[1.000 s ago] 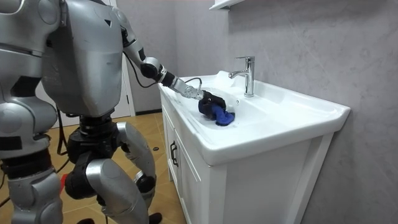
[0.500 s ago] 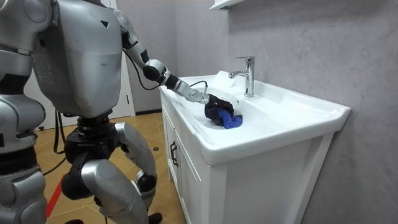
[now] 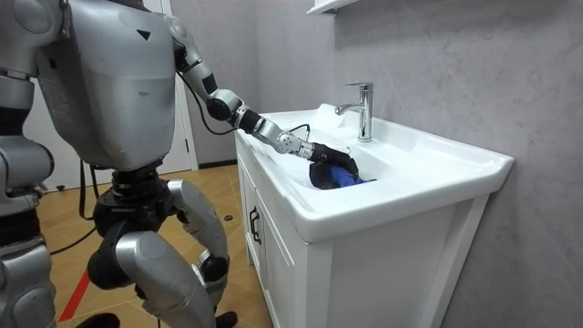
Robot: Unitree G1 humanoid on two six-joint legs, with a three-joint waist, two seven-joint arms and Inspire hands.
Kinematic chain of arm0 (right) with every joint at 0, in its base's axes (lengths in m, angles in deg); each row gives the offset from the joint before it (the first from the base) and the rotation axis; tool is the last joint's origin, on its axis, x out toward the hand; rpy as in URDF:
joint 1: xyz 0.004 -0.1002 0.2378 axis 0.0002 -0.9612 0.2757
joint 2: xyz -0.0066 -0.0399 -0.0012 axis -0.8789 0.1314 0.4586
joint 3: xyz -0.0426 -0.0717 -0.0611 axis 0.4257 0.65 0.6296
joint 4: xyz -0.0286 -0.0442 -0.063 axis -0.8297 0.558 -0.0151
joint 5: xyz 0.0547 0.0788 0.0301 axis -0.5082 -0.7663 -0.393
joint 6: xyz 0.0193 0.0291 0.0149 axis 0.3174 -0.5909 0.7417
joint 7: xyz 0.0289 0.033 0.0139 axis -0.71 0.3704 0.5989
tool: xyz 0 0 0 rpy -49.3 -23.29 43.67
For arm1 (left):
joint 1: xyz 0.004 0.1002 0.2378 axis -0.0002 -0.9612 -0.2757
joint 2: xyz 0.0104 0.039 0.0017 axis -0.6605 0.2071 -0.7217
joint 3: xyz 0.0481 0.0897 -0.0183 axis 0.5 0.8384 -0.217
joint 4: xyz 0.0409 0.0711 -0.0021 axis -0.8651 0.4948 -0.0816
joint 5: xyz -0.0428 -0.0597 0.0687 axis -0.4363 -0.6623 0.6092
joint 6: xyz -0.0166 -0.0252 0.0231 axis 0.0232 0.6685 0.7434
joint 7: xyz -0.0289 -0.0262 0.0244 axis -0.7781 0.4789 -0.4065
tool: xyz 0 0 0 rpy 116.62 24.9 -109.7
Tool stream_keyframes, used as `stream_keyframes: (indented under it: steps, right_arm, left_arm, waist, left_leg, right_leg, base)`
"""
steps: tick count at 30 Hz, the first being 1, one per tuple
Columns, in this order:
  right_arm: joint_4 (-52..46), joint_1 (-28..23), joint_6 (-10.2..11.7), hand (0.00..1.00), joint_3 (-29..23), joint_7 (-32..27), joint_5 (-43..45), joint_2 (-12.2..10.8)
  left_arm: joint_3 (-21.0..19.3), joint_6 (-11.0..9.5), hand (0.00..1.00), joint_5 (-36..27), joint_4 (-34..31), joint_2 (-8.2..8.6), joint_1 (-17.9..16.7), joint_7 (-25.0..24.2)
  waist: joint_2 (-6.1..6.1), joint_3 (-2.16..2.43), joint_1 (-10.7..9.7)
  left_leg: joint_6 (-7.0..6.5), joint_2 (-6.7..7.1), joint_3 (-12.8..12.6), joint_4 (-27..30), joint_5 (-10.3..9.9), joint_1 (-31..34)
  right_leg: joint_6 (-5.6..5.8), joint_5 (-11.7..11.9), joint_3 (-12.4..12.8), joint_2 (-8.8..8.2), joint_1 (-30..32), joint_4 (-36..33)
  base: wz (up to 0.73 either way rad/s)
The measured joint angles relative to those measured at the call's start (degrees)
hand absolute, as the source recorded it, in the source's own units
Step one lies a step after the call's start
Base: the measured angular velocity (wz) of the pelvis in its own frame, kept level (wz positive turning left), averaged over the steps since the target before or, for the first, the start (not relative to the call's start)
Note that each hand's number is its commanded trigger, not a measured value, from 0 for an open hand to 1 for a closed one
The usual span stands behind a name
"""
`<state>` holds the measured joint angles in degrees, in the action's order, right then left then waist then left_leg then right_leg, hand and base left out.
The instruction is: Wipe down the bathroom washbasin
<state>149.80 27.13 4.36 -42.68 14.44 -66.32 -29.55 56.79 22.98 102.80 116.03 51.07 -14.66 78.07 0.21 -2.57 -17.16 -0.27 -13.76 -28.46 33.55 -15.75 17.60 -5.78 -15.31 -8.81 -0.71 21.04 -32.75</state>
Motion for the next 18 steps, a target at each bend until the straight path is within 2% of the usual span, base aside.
stream_keyframes:
  steps: [4, 9, 18]
  right_arm:
    - [0.45, -0.29, 0.91, 0.0, 0.0, 0.18, -0.15, 0.5]
    - [1.1, -0.77, 2.17, 0.0, -0.05, 1.28, -0.21, 0.58]
    - [0.44, -3.28, 2.14, 0.0, -0.24, 1.24, -0.01, 0.6]
  left_arm:
    - [1.95, -0.04, 1.0, -0.77, -3.34, 0.01, 0.01, -0.73]
    - [2.06, -0.04, 1.0, -0.45, -5.79, -0.26, 0.01, -2.04]
    - [2.23, -0.04, 1.0, -0.62, -7.63, -0.52, 0.0, -2.37]
  waist:
    - [-1.52, -0.03, -0.05]
    - [-1.6, -0.07, -0.07]
    - [-1.68, -0.03, -0.04]
  left_leg:
    - [0.25, 0.12, -0.08, -0.29, -0.02, -0.37]
    - [0.74, 0.02, -0.89, -0.27, -0.09, -2.11]
    - [1.58, -0.56, -2.04, -0.87, -0.62, -5.2]
  right_leg:
    - [-0.18, -0.11, -0.01, -0.05, -0.3, 0.11]
    - [-0.35, -0.78, 0.19, 0.0, -1.7, 0.19]
    - [-0.36, -1.06, 0.8, 0.82, -4.63, 1.58]
  base:
    - [0.0]
    - [-0.01]
    - [-0.04]
